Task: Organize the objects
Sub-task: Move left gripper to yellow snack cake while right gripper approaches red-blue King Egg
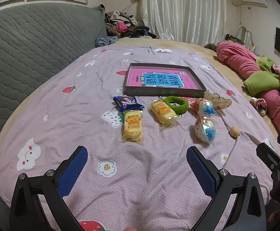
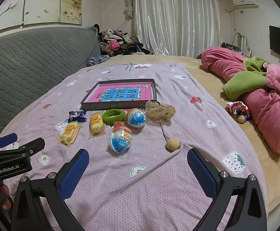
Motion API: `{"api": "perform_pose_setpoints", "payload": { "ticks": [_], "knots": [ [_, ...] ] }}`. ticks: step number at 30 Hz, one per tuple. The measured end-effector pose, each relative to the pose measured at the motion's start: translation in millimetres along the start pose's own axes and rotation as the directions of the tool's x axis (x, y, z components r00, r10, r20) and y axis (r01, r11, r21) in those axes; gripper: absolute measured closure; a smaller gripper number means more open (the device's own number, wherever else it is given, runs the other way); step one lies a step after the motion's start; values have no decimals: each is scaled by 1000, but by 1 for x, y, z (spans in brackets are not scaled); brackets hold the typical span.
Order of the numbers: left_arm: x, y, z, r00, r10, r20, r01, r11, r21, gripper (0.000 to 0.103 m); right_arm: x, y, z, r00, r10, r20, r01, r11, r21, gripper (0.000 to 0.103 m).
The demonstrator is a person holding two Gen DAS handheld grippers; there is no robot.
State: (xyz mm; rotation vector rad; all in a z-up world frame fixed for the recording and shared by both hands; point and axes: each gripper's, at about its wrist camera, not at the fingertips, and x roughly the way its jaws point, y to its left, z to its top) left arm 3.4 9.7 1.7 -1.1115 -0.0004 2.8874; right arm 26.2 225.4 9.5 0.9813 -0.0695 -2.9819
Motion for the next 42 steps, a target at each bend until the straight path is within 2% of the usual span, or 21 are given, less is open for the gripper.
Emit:
{"api": "perform_pose_setpoints", "payload": {
  "ticks": [10, 24, 26, 30, 37, 42],
  "knots": [
    [-4, -1, 1, 1000, 3, 11, -3, 1000, 12, 1, -1, -2, 1, 1000, 14, 9, -14, 1000, 11, 0],
    [-10, 2, 7, 995, -95, 22, 95, 996, 4, 1, -12, 4, 6, 998, 38, 55, -39, 999, 0, 0],
    [-11, 4, 9, 995, -90, 29, 90, 996, 4, 1, -12, 4, 7, 998, 42, 56, -42, 999, -1, 0],
    [-10, 7, 22, 997, -57, 45, 56, 998, 22, 1, -10, 5, 10, 997, 46, 58, -46, 999, -4, 0],
    [8, 11, 52, 994, -106, 19, 106, 994, 6, 1, -1, 8, 25, 996, 71, 50, -71, 997, -2, 0],
    [28, 11, 58, 997, -74, 6, 74, 997, 7, 1, 13, 15, 33, 995, 87, 41, -87, 996, -16, 0]
  ]
}}
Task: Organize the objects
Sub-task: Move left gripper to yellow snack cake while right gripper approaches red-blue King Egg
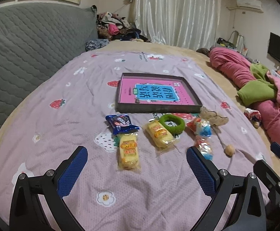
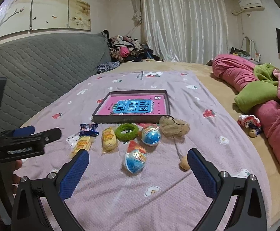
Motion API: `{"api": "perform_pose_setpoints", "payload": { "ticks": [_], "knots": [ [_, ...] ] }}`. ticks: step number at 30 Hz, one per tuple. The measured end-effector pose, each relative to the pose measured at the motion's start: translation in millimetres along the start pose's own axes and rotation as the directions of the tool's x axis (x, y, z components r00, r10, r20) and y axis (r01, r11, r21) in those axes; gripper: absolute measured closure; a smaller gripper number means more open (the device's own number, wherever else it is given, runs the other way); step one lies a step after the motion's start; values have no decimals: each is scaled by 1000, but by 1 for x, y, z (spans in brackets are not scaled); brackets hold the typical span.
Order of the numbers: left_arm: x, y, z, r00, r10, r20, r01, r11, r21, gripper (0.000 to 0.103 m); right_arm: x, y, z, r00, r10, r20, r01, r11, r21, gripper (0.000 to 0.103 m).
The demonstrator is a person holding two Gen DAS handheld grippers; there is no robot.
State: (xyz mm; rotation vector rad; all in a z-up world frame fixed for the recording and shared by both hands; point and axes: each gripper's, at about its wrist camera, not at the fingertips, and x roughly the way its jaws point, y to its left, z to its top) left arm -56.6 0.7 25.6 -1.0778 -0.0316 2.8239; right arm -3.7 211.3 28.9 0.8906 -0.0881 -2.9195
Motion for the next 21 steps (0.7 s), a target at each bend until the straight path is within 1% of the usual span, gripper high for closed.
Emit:
{"api": "perform_pose_setpoints", "payload": {
  "ticks": [5, 9, 14, 17, 21],
  "knots": [
    [28, -2, -4, 999, 24, -43, -23, 1000, 15, 1, 21, 3, 0, 999, 15, -29, -15, 1000, 5, 0],
    [51, 0, -12, 996, 9, -90, -7, 1000, 23, 1, 39, 3, -6, 998, 24, -66, -24, 1000, 6, 0],
    [71, 6, -15, 994, 25, -111, -22, 1000, 22, 1, 62, -1, -14, 993, 34, -114, -31, 999, 25, 0],
    [85, 6, -13, 991, 45, -126, -40, 998, 38, 1, 75, -3, -17, 990, 29, -140, -25, 999, 32, 0],
    [102, 7, -13, 987, 37, -157, -33, 999, 24, 1, 89, -1, -19, 986, 7, -165, -4, 1000, 18, 0]
  ]
}}
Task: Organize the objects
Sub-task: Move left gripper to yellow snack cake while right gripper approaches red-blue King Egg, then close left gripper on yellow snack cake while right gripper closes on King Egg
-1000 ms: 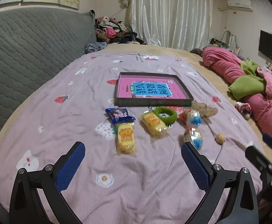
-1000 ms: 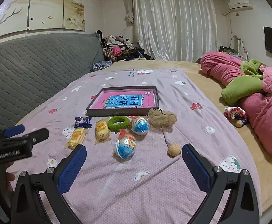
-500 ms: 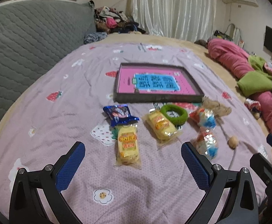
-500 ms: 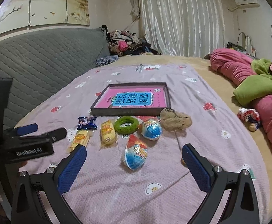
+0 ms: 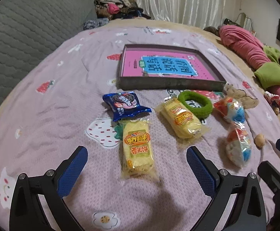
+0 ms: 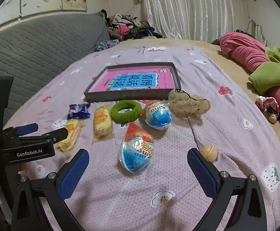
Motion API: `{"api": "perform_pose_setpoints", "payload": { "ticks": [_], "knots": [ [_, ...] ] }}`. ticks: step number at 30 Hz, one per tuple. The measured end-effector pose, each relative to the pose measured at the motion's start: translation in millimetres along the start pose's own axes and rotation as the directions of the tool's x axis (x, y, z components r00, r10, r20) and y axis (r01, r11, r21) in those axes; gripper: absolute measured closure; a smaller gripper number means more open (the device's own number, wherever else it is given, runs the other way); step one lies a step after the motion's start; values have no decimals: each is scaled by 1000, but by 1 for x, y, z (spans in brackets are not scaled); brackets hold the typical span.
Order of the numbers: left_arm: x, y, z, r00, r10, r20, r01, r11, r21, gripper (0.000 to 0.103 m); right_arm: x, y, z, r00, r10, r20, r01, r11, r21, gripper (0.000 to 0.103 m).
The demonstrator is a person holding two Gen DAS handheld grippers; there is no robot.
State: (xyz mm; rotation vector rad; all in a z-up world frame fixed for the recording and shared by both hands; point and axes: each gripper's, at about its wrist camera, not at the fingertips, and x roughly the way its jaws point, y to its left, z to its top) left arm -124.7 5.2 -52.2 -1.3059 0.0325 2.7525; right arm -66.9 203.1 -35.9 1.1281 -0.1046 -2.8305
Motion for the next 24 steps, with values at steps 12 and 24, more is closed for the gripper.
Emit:
{"api": "perform_pose_setpoints", "payload": {
  "ticks": [12, 24],
  "knots": [
    [37, 10, 5, 998, 18, -58, -19, 1000, -18, 1, 40, 5, 5, 996, -35, -84, 38, 999, 38, 0],
    [50, -2, 11, 997, 39, -70, -36, 999, 38, 18, 61, 15, 6, 991, -64, -121, 67, 998, 19, 8]
  ]
}}
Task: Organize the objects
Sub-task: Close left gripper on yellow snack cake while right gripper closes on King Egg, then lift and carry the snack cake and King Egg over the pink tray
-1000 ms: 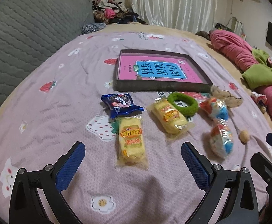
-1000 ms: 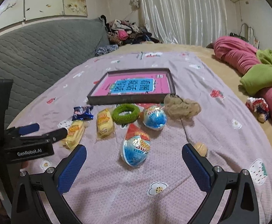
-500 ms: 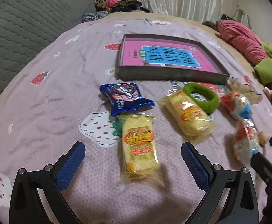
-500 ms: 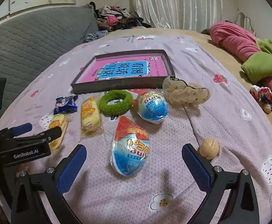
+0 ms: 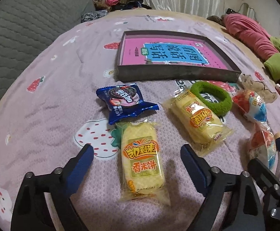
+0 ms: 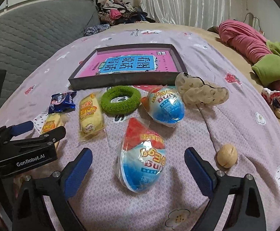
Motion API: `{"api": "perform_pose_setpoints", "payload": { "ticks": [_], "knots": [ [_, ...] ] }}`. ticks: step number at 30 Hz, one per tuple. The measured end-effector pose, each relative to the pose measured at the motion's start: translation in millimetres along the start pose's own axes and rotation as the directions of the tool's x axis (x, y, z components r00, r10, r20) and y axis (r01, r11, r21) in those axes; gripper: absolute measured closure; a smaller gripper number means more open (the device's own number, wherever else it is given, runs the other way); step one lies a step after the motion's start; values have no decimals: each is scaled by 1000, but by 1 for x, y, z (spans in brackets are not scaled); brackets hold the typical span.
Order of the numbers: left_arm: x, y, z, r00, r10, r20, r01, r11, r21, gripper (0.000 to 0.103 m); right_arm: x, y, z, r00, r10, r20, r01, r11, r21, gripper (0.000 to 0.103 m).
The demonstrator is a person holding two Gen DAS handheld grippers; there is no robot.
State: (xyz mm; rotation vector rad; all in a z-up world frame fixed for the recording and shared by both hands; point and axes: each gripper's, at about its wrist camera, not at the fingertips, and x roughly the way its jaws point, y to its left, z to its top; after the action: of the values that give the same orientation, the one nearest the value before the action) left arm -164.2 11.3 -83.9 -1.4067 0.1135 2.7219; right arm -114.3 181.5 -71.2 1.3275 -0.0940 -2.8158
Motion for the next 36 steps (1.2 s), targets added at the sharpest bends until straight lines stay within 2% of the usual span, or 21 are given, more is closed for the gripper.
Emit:
{"api": "perform_pose_setpoints", "payload": {
  "ticks": [1, 3, 6, 11, 16, 22, 25, 36],
  "knots": [
    [0, 0, 1, 1000, -8, -1, 8, 1000, -2, 28, 1, 1, 0, 1000, 0, -3, 0, 1000, -1, 9],
    [2, -2, 1, 1000, -17, -14, 16, 1000, -7, 43, 3, 2, 0, 1000, -1, -5, 1, 1000, 0, 11],
    [6, -6, -1, 999, -22, -30, 22, 1000, -1, 45, 8, 2, 1, 1000, -1, -22, 2, 1000, 5, 18],
    [9, -9, -4, 999, -16, -32, 16, 1000, 4, 61, 13, 1, 0, 999, 19, -35, -19, 1000, 14, 36],
    [13, -6, -3, 998, -42, -41, 41, 999, -20, 62, 20, -3, -5, 997, 46, -59, -44, 999, 28, 51],
    [9, -2, -6, 997, -73, -34, 71, 996, -48, 63, 14, -8, -8, 994, 98, -41, -97, 995, 39, 52],
    [5, -3, -10, 997, -66, -30, 65, 997, -40, 63, 9, -10, -9, 992, 120, -32, -118, 992, 54, 52],
    [-33, -16, -16, 998, -51, 24, 51, 999, 1, 63, -21, -12, -5, 992, 128, 13, -129, 991, 45, 52]
  ]
}}
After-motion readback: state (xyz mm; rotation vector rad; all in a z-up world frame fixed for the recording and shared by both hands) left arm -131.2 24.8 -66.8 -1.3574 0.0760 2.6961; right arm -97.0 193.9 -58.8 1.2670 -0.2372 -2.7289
